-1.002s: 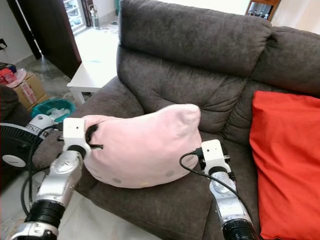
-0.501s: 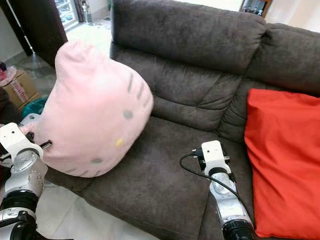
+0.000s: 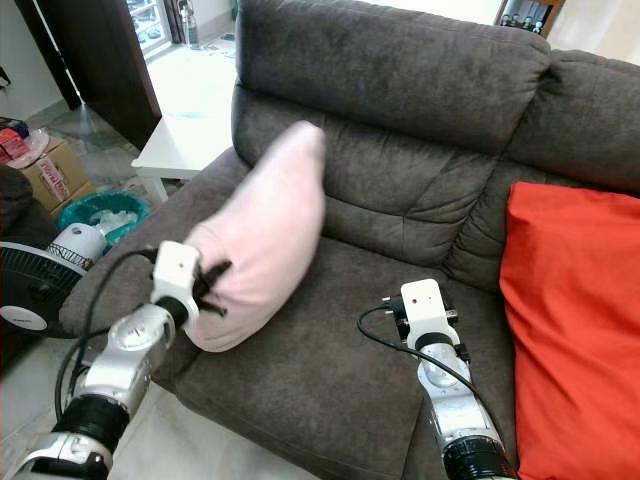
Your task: Move the pillow to the sofa from floor
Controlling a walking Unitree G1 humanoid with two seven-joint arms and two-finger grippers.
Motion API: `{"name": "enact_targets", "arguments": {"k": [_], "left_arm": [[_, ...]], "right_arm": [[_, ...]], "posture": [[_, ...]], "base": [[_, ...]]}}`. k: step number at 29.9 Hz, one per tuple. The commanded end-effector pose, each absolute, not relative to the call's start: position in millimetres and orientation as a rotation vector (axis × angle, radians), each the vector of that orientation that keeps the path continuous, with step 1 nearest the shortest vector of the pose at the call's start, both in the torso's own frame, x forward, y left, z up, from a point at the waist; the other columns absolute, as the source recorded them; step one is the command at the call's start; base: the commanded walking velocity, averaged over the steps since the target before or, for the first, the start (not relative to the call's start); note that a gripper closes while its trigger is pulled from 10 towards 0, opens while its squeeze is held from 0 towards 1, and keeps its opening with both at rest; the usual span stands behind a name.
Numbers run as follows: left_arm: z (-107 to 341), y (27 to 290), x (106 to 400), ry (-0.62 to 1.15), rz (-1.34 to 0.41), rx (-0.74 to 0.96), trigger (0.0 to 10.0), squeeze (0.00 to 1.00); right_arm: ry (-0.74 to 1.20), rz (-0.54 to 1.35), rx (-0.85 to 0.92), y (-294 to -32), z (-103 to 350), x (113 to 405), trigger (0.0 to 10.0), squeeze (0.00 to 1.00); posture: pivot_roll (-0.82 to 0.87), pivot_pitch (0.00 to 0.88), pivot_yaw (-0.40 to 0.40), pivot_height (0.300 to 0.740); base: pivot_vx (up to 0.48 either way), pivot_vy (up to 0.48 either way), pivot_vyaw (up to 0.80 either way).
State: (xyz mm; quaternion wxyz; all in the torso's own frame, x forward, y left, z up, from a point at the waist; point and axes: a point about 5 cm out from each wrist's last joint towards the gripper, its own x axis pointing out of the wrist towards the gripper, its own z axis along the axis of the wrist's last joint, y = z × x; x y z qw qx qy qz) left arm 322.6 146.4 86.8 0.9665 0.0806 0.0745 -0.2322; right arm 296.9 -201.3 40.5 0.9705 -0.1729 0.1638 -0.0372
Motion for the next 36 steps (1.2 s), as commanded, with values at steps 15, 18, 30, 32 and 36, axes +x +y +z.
{"name": "enact_targets", "arguments": {"k": [15,18,30,32,36], "left_arm": [[87.8,211.3,321.7,0.201,-0.079,0.178,10.0,0.0],[91.0,219.3,321.6,0.186,-0.003,0.146,10.0,0.0],[85.4,219.0,319.7,0.198,0.063,0.054,10.0,0.0],[84.5,217.0,319.6,0.196,0.068,0.044,10.0,0.0],[82.4,214.6,318.6,0.196,0.048,0.047,10.0,0.0]], "right_arm": [[0.328,-0.068,-0.344,-200.3,40.8,299.0,10.0,0.0],[0.326,-0.069,-0.346,-201.0,41.2,299.0,10.0,0.0],[0.315,-0.066,-0.353,-201.8,44.2,301.4,10.0,0.0],[0.312,-0.066,-0.354,-201.8,44.9,302.1,10.0,0.0],[0.31,-0.068,-0.357,-203.0,45.8,302.6,10.0,0.0]], "posture": [[0.15,0.074,-0.065,0.74],[0.15,0.073,-0.066,0.74],[0.15,0.068,-0.076,0.74],[0.15,0.067,-0.077,0.74],[0.14,0.065,-0.078,0.74]], "base": [[0.0,0.0,0.0],[0.0,0.0,0.0],[0.0,0.0,0.0],[0.0,0.0,0.0],[0.0,0.0,0.0]]}}
